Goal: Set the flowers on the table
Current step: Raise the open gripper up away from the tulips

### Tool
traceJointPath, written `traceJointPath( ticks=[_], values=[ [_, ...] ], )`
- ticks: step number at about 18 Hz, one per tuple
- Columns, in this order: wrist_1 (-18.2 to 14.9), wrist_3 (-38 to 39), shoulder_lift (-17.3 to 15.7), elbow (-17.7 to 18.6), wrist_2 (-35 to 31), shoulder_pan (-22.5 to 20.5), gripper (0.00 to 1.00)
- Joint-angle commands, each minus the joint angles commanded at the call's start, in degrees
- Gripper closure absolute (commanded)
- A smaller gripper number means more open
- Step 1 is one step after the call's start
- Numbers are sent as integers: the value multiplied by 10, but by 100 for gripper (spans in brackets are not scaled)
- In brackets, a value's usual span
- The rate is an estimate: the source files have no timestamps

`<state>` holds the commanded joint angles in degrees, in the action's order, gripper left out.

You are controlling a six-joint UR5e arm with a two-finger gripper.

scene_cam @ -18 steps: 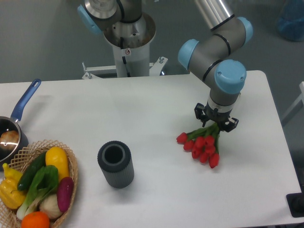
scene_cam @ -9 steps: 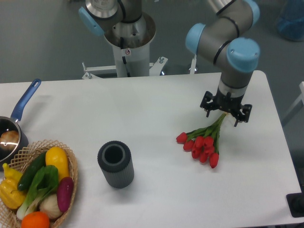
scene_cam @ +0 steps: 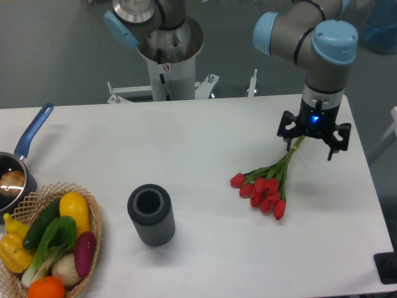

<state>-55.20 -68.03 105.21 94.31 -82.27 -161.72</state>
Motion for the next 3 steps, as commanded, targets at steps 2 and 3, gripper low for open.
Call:
traceJointPath(
  ticks=[2, 3],
  values=[
    [-1, 0, -3, -1, 0, -2, 0],
    [-1, 0, -4, -1, 0, -3, 0]
  ],
)
